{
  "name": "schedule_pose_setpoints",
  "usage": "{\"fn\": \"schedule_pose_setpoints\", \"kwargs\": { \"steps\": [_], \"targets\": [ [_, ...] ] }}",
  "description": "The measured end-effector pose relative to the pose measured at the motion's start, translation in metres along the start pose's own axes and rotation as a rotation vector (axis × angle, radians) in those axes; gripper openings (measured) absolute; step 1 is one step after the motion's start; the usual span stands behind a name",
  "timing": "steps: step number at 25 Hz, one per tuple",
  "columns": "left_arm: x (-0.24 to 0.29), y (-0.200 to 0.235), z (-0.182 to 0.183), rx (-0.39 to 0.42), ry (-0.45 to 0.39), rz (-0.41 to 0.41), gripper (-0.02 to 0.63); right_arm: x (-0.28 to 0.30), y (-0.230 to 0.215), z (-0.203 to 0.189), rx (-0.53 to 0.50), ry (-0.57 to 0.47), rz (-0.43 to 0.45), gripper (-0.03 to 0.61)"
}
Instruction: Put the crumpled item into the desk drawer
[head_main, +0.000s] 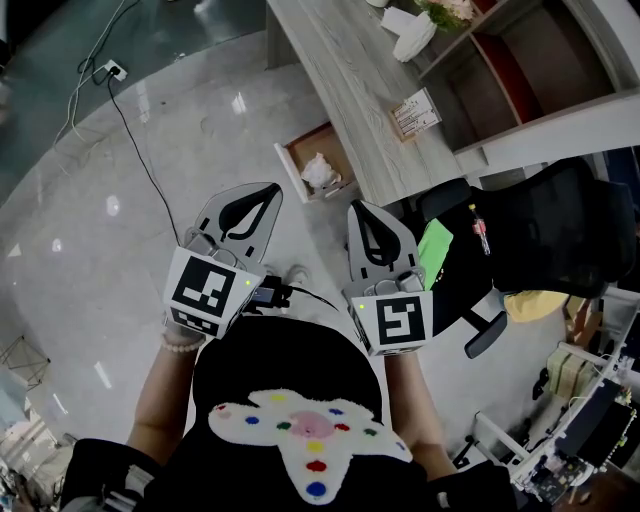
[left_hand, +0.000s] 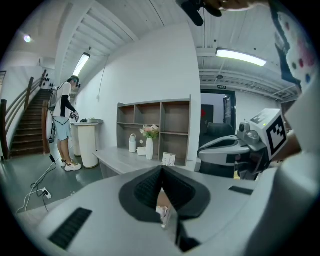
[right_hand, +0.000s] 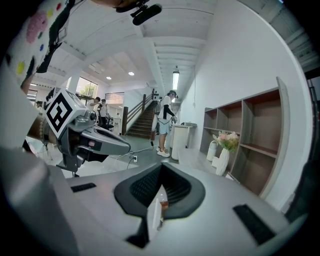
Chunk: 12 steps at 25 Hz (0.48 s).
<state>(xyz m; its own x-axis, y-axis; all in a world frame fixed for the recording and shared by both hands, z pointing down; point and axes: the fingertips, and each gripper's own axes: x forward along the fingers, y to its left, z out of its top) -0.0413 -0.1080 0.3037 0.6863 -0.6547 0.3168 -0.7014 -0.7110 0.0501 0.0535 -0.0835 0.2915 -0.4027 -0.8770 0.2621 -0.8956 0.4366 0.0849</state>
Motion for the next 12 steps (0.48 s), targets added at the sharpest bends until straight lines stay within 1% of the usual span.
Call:
{"fn": "schedule_pose_setpoints", "kwargs": {
  "steps": [12],
  "targets": [
    [-0.0006, -0.0009, -0.0001, 0.002, -0.001, 0.002, 0.012, -0.0019, 0.0006, -0.0002, 0.011, -0.001, 0.0, 0.002]
  ]
}}
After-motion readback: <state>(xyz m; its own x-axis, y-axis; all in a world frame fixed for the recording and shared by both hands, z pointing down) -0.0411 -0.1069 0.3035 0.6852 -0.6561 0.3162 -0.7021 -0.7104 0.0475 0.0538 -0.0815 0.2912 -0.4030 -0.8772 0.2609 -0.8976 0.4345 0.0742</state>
